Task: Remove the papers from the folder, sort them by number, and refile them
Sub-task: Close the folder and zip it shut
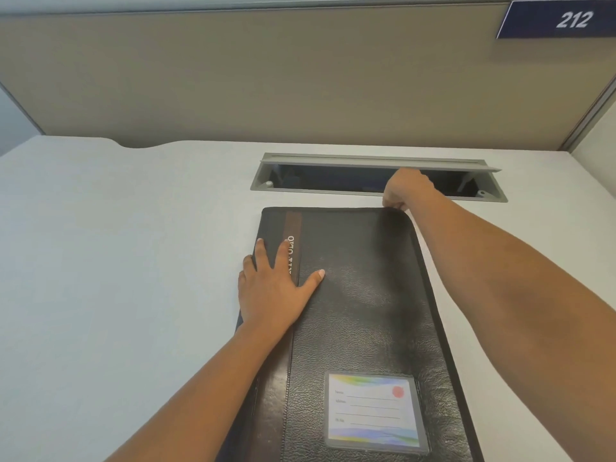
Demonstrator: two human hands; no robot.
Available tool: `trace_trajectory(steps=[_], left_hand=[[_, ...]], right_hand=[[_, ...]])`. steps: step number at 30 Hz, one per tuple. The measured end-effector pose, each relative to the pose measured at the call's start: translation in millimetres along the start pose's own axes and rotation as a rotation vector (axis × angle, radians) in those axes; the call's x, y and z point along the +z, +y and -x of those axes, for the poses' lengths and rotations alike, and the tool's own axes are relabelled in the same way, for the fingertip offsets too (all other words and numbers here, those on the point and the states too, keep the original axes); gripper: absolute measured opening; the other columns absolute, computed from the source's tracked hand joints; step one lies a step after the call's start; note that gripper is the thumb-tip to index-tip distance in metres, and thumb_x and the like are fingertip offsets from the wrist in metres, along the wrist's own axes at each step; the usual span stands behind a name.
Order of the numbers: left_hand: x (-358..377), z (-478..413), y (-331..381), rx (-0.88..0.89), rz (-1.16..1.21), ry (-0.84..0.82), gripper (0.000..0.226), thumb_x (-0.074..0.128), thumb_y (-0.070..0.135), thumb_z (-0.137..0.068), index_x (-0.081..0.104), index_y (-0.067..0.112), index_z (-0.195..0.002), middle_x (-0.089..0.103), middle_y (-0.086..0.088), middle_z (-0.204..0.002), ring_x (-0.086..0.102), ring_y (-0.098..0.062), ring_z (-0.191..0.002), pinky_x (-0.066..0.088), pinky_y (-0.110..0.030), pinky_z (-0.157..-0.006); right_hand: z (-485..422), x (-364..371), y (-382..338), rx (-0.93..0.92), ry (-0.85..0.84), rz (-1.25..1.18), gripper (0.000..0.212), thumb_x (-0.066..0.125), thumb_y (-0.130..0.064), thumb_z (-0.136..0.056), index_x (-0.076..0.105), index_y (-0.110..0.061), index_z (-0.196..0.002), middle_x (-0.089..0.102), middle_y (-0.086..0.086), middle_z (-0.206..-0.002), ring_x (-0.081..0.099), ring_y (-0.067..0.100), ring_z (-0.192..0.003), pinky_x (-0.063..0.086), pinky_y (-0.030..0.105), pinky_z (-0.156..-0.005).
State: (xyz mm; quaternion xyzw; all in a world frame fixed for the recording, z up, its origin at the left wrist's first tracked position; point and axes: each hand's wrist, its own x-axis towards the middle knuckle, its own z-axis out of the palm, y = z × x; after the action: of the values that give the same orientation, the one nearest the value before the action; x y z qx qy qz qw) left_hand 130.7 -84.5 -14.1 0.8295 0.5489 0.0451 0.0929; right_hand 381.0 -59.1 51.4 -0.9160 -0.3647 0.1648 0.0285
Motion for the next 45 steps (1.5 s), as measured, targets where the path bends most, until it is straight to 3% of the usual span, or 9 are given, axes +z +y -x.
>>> trace_trajectory(steps=[5, 9, 16, 21, 30, 35, 38, 43, 45], left_hand=[[-13.4, -41.4, 4.9, 0.083, -0.029, 0.144, 0.052, 0.037, 0.051, -0.095, 0.039, 0.021, -0.137, 0.032, -0.004, -0.147, 0.028, -0.028, -0.133, 0.029, -0.044, -0.103], [-17.4, -84.9, 22.0, 0.235, 0.005, 0.032, 0.045, 0.037, 0.039, -0.099, 0.039, 0.02, -0.139, 0.036, -0.004, -0.145, 0.027, -0.025, -0.135, 0.025, -0.047, -0.107], [-13.0, -108.7, 25.1, 0.187, 0.122, -0.033, 0.04, 0.043, 0.039, -0.097, 0.046, 0.022, -0.133, 0.034, -0.006, -0.14, 0.025, -0.024, -0.134, 0.02, -0.057, -0.108], [-13.9, -108.2, 28.1, 0.136, 0.182, -0.002, 0.035, 0.045, 0.034, -0.098, 0.049, 0.019, -0.129, 0.036, -0.006, -0.137, 0.027, -0.023, -0.131, 0.024, -0.054, -0.105], [-18.0, -116.5, 27.2, 0.003, 0.318, 0.05, 0.02, 0.045, 0.023, -0.099, 0.061, 0.017, -0.111, 0.041, -0.008, -0.131, 0.03, -0.025, -0.127, 0.024, -0.058, -0.103], [-18.2, -117.2, 26.2, 0.012, 0.346, 0.078, 0.019, 0.046, 0.02, -0.099, 0.062, 0.017, -0.107, 0.041, -0.008, -0.129, 0.03, -0.025, -0.126, 0.027, -0.056, -0.101], [-19.7, -117.0, 26.7, 0.005, 0.353, 0.085, 0.02, 0.046, 0.02, -0.098, 0.062, 0.016, -0.111, 0.039, -0.008, -0.136, 0.029, -0.024, -0.129, 0.026, -0.055, -0.102], [-20.1, -116.4, 28.8, 0.017, 0.369, 0.081, 0.02, 0.046, 0.02, -0.098, 0.061, 0.016, -0.111, 0.038, -0.007, -0.137, 0.028, -0.023, -0.13, 0.023, -0.054, -0.104], [-19.2, -116.0, 30.0, 0.024, 0.37, 0.085, 0.018, 0.046, 0.019, -0.098, 0.061, 0.016, -0.109, 0.039, -0.007, -0.136, 0.028, -0.023, -0.13, 0.023, -0.054, -0.104]], right_hand=[[-7.3, -3.7, 8.4, 0.026, -0.075, -0.021, 0.023, 0.064, -0.016, -0.081, 0.068, -0.005, -0.102, 0.066, 0.009, -0.108, 0.063, 0.024, -0.098, 0.053, 0.031, -0.087], [-4.6, -1.8, 8.5, -0.003, -0.018, -0.019, 0.024, 0.064, -0.011, -0.083, 0.063, -0.003, -0.106, 0.063, 0.011, -0.108, 0.061, 0.026, -0.1, 0.052, 0.029, -0.084], [-11.0, 6.9, 6.5, -0.003, 0.132, 0.05, 0.009, 0.053, 0.0, -0.084, 0.057, 0.0, -0.093, 0.06, 0.015, -0.112, 0.056, 0.029, -0.105, 0.041, 0.028, -0.073], [-17.4, 14.0, -9.9, -0.052, 0.231, -0.017, 0.026, 0.052, 0.0, -0.087, 0.056, -0.001, -0.113, 0.059, 0.015, -0.119, 0.055, 0.03, -0.111, 0.039, 0.027, -0.073], [-21.5, 13.9, -11.6, -0.107, 0.224, 0.001, 0.025, 0.054, 0.0, -0.086, 0.055, -0.002, -0.111, 0.059, 0.016, -0.114, 0.056, 0.03, -0.107, 0.039, 0.028, -0.072], [-22.6, 4.6, 6.2, -0.05, 0.118, -0.034, 0.013, 0.058, 0.0, -0.08, 0.048, -0.006, -0.073, 0.065, 0.013, -0.094, 0.062, 0.027, -0.087, 0.042, 0.026, -0.068], [-26.6, -0.2, 15.8, 0.009, 0.015, -0.143, 0.013, 0.063, -0.004, -0.082, 0.055, -0.004, -0.071, 0.062, 0.007, -0.067, 0.062, 0.022, -0.068, 0.051, 0.028, -0.074], [-25.8, -5.4, 14.4, 0.054, -0.02, -0.232, 0.013, 0.064, -0.004, -0.08, 0.056, -0.003, -0.07, 0.059, 0.007, -0.062, 0.06, 0.019, -0.06, 0.054, 0.028, -0.074], [-21.6, -5.9, 3.9, 0.031, 0.044, -0.183, 0.014, 0.063, -0.005, -0.079, 0.053, -0.005, -0.068, 0.058, 0.005, -0.063, 0.06, 0.019, -0.064, 0.05, 0.025, -0.061]])
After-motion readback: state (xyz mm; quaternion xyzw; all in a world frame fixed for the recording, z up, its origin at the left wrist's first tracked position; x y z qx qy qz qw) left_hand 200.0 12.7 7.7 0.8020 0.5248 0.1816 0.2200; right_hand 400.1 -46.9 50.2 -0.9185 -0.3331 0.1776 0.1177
